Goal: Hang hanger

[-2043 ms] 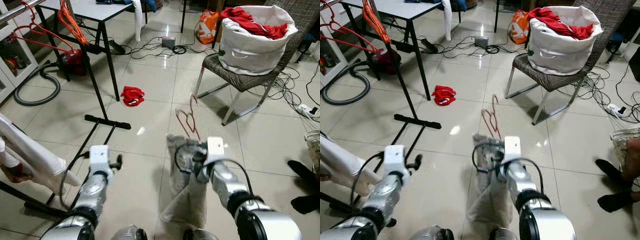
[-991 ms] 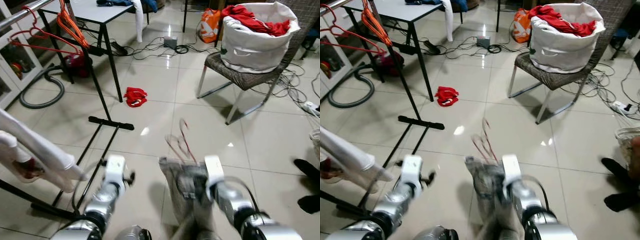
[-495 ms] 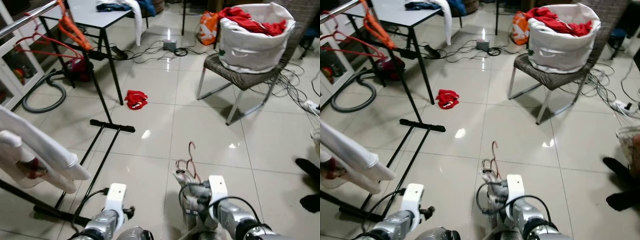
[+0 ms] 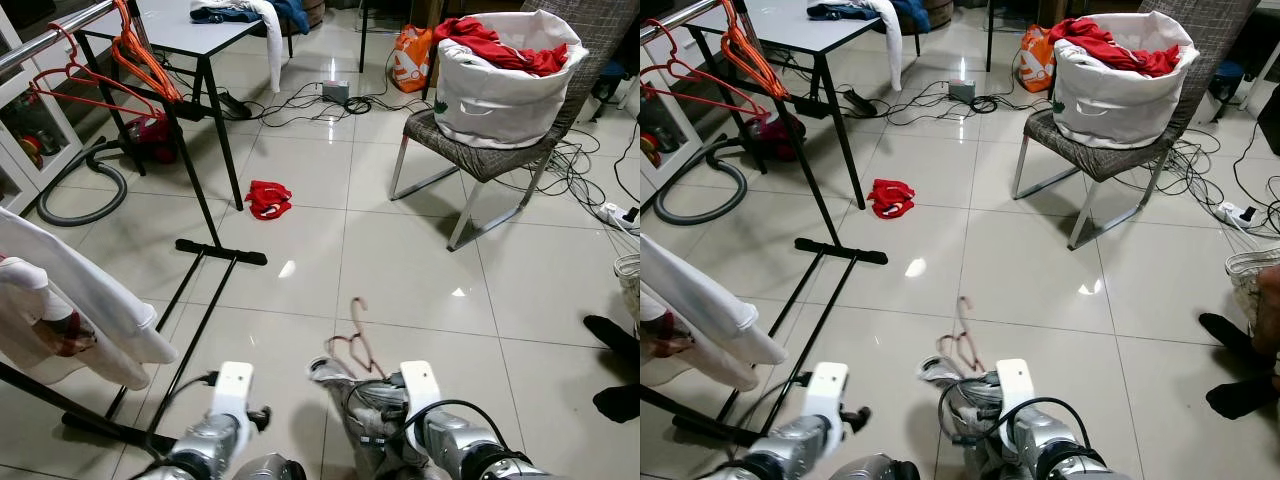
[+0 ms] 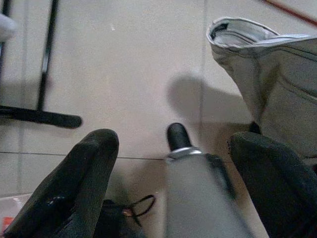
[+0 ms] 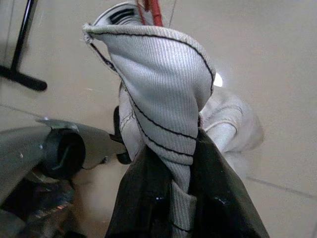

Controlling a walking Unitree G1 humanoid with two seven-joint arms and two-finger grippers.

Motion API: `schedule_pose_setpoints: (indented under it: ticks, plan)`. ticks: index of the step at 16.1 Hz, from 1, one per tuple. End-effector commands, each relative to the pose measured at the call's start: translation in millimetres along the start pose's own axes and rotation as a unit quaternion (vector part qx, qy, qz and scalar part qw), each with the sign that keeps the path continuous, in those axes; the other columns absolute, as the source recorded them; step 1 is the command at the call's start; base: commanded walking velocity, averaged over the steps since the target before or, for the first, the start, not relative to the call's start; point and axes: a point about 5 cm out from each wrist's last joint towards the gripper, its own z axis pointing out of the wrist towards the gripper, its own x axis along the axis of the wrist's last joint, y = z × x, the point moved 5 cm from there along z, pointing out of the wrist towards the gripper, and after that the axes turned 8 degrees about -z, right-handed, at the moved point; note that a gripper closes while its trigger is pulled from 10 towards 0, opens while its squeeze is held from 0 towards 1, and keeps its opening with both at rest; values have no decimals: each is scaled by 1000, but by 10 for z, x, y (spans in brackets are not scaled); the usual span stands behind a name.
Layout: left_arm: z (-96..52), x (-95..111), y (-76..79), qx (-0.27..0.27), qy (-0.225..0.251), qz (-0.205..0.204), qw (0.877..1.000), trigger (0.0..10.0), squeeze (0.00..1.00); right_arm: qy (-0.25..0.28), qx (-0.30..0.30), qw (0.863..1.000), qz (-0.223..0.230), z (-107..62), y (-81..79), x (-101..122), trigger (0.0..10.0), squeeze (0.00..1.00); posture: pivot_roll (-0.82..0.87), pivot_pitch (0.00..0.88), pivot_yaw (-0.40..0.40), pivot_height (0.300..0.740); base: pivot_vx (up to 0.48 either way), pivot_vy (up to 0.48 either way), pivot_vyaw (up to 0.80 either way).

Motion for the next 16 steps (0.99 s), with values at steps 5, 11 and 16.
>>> schedule_pose_setpoints:
  ticks: [5, 11, 16]
  plan:
    - [-32, 87, -272, 28, 6, -11, 1000, 10000, 0, -4, 6, 1000, -28, -4, 7, 32, 10000, 0, -42, 0, 52, 740, 0, 0, 0]
    - [-66, -2, -438, 45, 2, -12, 999, 10000, 0, -2, 17, 999, -37, 7, -75, 53, 10000, 0, -36, 0, 54, 740, 0, 0, 0]
    - [-51, -25, -355, 39, 2, -12, 999, 10000, 0, -2, 9, 999, -46, 2, -30, 47, 10000, 0, -47, 0, 53, 740, 0, 0, 0]
